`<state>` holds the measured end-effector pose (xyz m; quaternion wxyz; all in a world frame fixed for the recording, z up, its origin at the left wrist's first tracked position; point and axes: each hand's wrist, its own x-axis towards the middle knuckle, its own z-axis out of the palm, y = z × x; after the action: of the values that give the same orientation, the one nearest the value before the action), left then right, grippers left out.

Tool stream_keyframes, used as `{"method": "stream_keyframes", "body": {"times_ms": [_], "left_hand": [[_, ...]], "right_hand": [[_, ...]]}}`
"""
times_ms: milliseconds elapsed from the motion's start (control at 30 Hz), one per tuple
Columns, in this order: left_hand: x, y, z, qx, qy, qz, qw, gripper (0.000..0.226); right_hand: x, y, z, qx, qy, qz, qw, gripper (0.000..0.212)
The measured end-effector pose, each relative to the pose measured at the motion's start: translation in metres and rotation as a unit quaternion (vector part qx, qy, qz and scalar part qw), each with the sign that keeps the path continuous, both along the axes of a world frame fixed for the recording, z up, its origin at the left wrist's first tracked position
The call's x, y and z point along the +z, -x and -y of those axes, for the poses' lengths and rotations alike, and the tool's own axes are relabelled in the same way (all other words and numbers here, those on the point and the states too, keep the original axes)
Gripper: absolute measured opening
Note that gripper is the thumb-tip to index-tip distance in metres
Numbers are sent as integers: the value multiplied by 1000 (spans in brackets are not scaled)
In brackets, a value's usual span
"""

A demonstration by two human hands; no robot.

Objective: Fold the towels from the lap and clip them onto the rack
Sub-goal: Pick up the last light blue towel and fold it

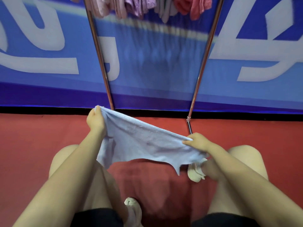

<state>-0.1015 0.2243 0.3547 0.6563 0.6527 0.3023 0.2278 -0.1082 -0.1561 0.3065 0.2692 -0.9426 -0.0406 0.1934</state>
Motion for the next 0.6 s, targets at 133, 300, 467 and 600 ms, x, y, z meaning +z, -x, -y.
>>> {"method": "stream_keyframes", "body": {"times_ms": [133,300,467,600], "left_hand": [[-4,4,-3,-36,-31,-29,998,40],[-8,9,-19,-8,-31,-50,998,37],[-13,10,-31,12,-36,-74,997,34],[-13,9,-30,4,-32,-98,995,34]], "right_hand": [[-2,4,10,-20,63,-19,998,40],[0,6,25,-46,68,-43,996,40],[3,9,31,-113,-107,-55,986,37],[16,6,29,-226,-297,-6,928,30]]}}
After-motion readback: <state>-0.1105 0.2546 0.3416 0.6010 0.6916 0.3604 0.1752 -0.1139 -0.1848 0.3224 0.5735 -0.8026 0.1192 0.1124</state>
